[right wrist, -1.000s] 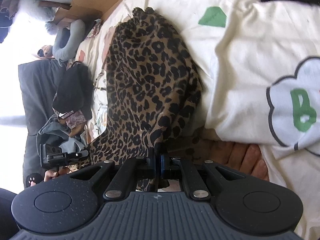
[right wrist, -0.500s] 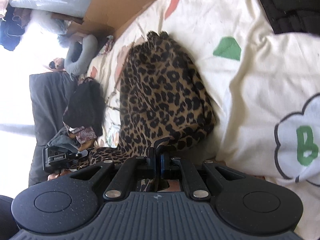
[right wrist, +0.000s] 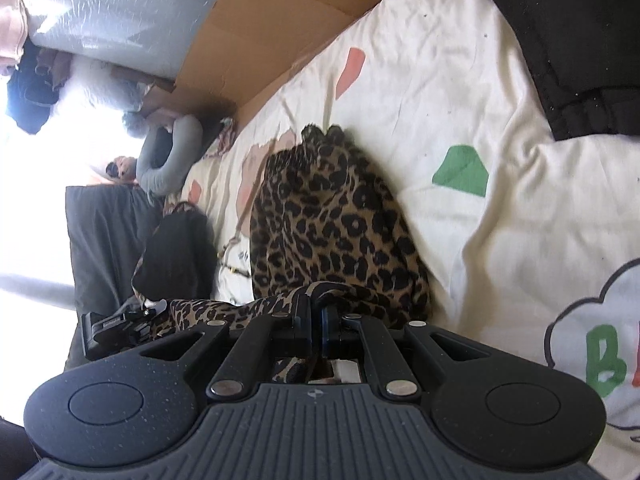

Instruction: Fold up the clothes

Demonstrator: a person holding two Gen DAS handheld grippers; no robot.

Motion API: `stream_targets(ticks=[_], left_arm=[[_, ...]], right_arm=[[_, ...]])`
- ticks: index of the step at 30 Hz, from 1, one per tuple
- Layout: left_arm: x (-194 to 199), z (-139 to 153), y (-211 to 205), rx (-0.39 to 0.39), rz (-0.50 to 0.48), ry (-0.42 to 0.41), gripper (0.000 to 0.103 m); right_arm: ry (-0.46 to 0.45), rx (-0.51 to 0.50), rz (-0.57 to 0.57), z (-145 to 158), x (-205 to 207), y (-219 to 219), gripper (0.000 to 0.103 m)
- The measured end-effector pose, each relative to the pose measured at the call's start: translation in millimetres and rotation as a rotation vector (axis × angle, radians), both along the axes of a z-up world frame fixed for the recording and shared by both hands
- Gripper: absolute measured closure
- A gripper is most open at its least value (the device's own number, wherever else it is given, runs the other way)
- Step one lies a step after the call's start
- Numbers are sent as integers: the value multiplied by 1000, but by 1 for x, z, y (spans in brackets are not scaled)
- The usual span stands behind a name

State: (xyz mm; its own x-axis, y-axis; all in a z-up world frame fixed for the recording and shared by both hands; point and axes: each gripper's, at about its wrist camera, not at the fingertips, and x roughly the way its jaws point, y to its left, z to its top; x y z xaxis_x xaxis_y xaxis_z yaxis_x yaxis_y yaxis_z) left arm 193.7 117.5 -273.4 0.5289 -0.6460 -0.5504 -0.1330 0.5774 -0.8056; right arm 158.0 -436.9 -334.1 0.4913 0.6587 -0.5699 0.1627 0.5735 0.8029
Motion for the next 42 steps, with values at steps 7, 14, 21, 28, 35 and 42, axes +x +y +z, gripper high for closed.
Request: stream_targets(ticks=[7,14,21,28,35,42], left_arm=[[22,-8,-3,40,38,-5,99],[45,-13,-5,77,43,-6,99],[60,-27,-9,126,49,29,99],[68,-39,-10,165,61,57,99],[82,-60,-14,208,77,106,99],[88,-78,-21,259,64,147,99]], right_arm=[[-9,-21,-40,-6,14,-3,100],[-22,-39,-71,-12,35,-6,100],[6,-73,-79,-25,51,-6,100],[37,-107,-81,-41,64,-4,100],[68,-136,-76,-59,79,-2,100],[92,-156,-75,-75,86,3,100]])
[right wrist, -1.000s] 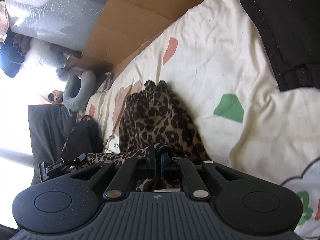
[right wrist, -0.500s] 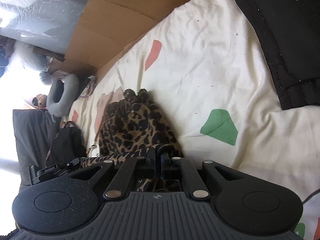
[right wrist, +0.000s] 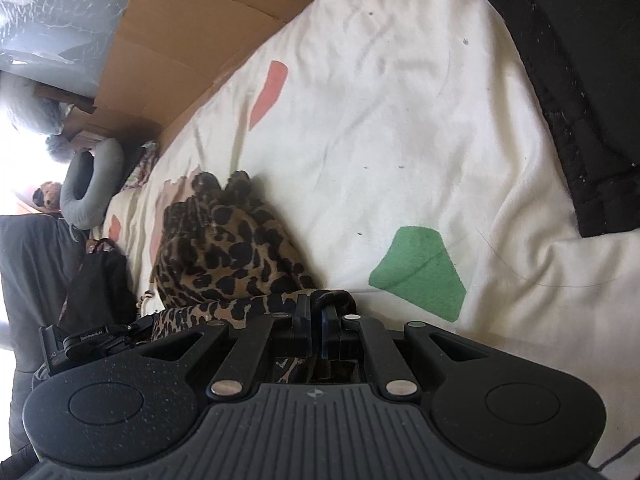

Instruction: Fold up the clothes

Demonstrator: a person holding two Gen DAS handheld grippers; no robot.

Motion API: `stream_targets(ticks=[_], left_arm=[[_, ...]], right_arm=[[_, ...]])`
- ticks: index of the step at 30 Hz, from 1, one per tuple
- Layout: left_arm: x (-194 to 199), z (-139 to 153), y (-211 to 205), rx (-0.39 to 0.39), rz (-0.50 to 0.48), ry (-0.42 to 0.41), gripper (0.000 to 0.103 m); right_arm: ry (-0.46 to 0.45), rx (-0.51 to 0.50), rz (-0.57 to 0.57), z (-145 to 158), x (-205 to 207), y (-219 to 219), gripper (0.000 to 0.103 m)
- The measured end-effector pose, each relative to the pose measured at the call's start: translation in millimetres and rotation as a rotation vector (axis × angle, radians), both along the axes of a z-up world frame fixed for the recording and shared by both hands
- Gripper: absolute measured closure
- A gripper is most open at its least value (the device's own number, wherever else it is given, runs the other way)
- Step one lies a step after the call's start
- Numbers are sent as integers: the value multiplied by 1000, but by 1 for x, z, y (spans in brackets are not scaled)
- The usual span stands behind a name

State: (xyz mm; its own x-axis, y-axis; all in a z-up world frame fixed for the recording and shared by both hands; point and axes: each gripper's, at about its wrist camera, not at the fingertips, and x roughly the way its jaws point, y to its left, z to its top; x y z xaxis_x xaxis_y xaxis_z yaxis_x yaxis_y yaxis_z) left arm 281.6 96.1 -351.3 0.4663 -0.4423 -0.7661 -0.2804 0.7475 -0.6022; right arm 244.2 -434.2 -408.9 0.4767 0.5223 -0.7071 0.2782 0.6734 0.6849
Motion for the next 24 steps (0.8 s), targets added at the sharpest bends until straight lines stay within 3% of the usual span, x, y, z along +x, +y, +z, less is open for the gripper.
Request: stream_targets(ticks=[4,10,19,24], left_arm=[[0,0,-1,11,-3,8,99],[-2,28,-2,16,-8,-34,99],[9,51,2,-22,-7,-92,99],[6,68,5,-79,-33,-127,99]], right_arm=[[3,-15,8,-1,2,2,100],[-45,-28,13,19,-1,0,100],[-87,-32,5,33,4,-4,100],[-106,2,18,49,-2,-11,100]])
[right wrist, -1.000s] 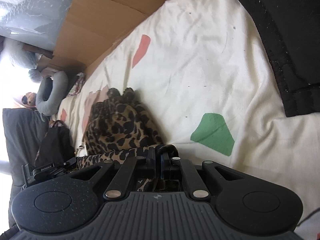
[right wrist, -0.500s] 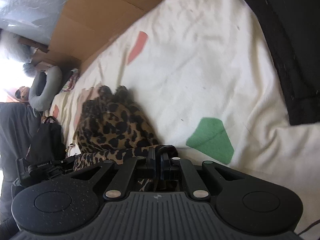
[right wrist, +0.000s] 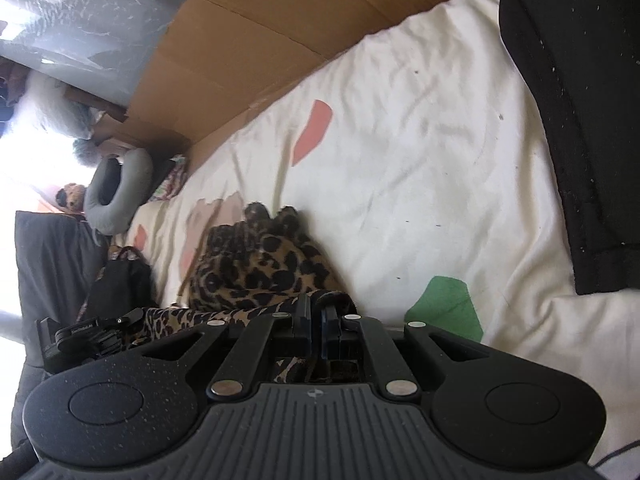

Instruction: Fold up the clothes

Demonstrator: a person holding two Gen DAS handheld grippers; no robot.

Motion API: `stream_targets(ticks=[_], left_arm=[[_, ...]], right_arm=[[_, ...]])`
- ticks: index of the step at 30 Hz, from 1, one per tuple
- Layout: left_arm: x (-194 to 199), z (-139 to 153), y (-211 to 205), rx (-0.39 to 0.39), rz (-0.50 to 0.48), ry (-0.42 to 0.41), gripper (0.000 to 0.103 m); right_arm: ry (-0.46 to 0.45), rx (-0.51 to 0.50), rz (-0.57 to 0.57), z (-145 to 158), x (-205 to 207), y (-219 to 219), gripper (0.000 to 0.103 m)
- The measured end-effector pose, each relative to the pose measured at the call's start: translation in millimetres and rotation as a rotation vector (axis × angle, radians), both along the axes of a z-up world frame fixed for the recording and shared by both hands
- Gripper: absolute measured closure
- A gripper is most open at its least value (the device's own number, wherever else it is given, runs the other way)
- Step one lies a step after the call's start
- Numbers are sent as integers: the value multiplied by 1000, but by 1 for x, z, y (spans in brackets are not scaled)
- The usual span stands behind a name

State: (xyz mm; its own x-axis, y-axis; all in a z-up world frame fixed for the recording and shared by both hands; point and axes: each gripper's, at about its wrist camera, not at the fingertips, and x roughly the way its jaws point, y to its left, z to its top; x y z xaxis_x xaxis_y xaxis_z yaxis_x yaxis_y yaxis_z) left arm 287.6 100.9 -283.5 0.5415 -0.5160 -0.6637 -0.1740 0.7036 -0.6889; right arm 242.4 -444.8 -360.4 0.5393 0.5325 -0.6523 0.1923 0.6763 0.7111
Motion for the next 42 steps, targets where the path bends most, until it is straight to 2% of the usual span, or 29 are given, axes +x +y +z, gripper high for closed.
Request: stream_targets(ticks=[3,7,11,13,15,16,17,18,20,25,30,34,42], left_arm=[[-5,4,4,-40,1,-18,99],[-5,-5,7,-67,39,1,98],[1,-22,2,-12,45,46,98],[3,-27,1,20,37,71,95],[3,-30,-1,40,24,83,81],[2,-30,-2,49,14,81,76],[0,-29,-4,63,5,80,63],[-2,-28,-5,70,-2,78,54],[-7,-27,-5,66,-8,75,53],[-20,-27,-11,59,-24,74,46],[-25,-31,-22,75,-62,90,46],[-27,-33,-23,73,-62,93,46],[-17,-18,-15,40,-38,34,46]], right_arm=[[-12,29,-1,7,-7,-3,100],[-5,42,-22,2,-6,-4,100],[37,37,-47,-17,3,0,97],[69,43,-59,-25,7,0,95],[75,53,-54,-28,8,0,83],[73,58,-50,-28,7,0,66],[65,61,-44,-25,5,1,57],[56,65,-37,-23,3,2,56],[44,80,-21,-20,-2,4,49],[43,93,11,-23,-10,16,48],[48,97,55,-30,-3,39,48],[30,103,66,-34,7,54,43],[-15,97,104,-25,30,78,43]])
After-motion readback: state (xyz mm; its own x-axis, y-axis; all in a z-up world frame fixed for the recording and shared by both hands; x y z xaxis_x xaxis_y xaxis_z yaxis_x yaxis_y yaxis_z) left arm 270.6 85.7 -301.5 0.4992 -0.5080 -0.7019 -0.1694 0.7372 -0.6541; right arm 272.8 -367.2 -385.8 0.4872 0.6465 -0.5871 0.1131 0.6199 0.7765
